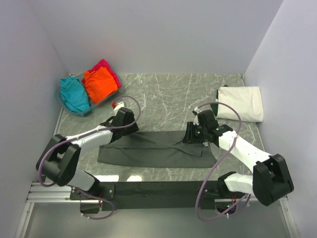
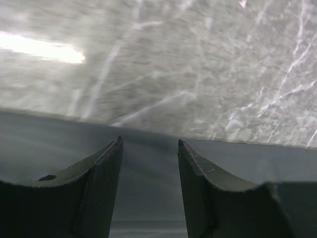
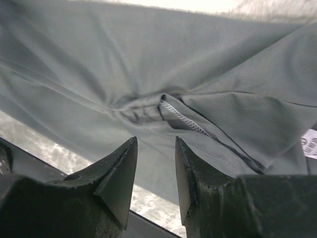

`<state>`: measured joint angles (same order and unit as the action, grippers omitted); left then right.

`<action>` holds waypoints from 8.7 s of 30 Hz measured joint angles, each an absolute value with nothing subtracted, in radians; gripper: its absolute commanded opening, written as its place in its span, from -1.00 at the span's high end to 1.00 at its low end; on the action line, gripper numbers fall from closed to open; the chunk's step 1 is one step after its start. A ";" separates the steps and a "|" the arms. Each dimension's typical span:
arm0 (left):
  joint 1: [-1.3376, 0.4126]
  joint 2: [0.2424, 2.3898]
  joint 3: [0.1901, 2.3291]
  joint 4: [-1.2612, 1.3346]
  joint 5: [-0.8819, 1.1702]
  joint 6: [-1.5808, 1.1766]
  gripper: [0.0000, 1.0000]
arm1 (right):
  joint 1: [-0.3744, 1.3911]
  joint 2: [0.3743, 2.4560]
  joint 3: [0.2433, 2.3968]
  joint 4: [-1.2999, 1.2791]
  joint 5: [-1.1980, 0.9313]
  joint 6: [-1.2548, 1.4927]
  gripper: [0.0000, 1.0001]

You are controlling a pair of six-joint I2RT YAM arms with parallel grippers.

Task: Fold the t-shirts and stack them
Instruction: Fold the tshirt

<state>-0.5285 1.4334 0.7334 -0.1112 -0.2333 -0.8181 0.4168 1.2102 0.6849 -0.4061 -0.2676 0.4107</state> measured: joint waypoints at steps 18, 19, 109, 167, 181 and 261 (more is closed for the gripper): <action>-0.726 1.635 0.862 -0.051 -0.205 -0.853 -0.08 | 0.418 1.341 0.639 -0.253 -0.273 0.393 0.03; -0.729 1.644 0.870 -0.050 -0.205 -0.854 -0.08 | 0.418 1.354 0.638 -0.246 -0.274 0.392 0.04; -0.743 1.683 0.842 0.012 -0.300 -0.893 -0.20 | 0.244 1.348 0.748 -0.319 -0.078 0.430 -0.12; -0.727 1.500 0.805 -0.116 -0.349 -0.832 -0.26 | 0.257 1.250 0.748 -0.384 -0.212 0.408 -0.07; -0.782 1.427 0.602 -0.019 -0.308 -0.878 -0.25 | 0.295 1.530 0.769 -0.329 -0.260 0.474 0.00; -0.778 1.453 0.643 -0.031 -0.226 -0.959 -0.37 | 0.344 1.849 1.152 -0.319 -0.382 0.215 0.41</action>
<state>-0.7784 1.4532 0.6430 -0.0315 -0.2256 -0.9588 0.3439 1.8492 1.1522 -0.3191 -0.3824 0.2153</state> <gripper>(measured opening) 0.685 0.399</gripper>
